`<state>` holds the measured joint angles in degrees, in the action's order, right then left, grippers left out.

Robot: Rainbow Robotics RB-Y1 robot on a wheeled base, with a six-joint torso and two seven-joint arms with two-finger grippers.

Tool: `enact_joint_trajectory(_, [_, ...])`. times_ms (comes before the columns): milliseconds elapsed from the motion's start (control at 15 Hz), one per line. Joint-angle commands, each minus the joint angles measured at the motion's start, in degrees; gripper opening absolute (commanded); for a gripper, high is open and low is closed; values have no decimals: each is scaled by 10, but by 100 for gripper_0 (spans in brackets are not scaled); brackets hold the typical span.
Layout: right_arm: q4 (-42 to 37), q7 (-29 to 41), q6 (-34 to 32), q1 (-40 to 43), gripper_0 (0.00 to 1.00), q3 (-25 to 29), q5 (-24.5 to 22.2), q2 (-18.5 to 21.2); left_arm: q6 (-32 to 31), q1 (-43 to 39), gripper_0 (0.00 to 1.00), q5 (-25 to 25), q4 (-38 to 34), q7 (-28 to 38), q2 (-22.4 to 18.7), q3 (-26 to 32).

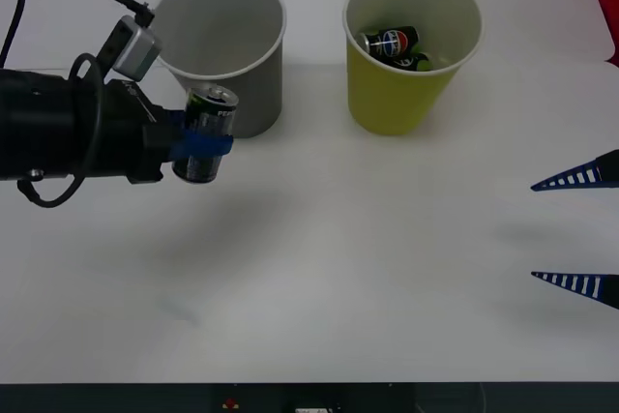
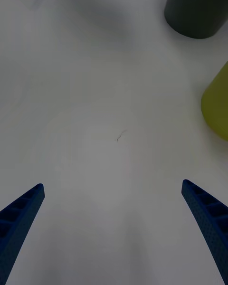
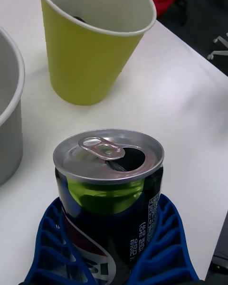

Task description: Put the can into the green bin and the plastic bottle into the gray bin

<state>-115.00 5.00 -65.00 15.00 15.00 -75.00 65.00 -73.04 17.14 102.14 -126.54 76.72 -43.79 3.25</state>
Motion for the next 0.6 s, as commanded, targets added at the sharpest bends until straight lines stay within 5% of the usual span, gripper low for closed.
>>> enact_joint_trajectory(67, [0, 0, 0, 0, 100, 0, 0, 0, -36, 62, 0, 8, 3, 1, 14, -2])
enact_joint_trajectory(400, [0, 0, 0, 0, 100, 0, 0, 0, -65, 207, 0, 65, 26, 47, 24, -81])
enact_joint_trajectory(600, [0, 0, 0, 0, 100, 0, 0, 0, -65, 304, 0, 69, 109, 47, 35, -140])
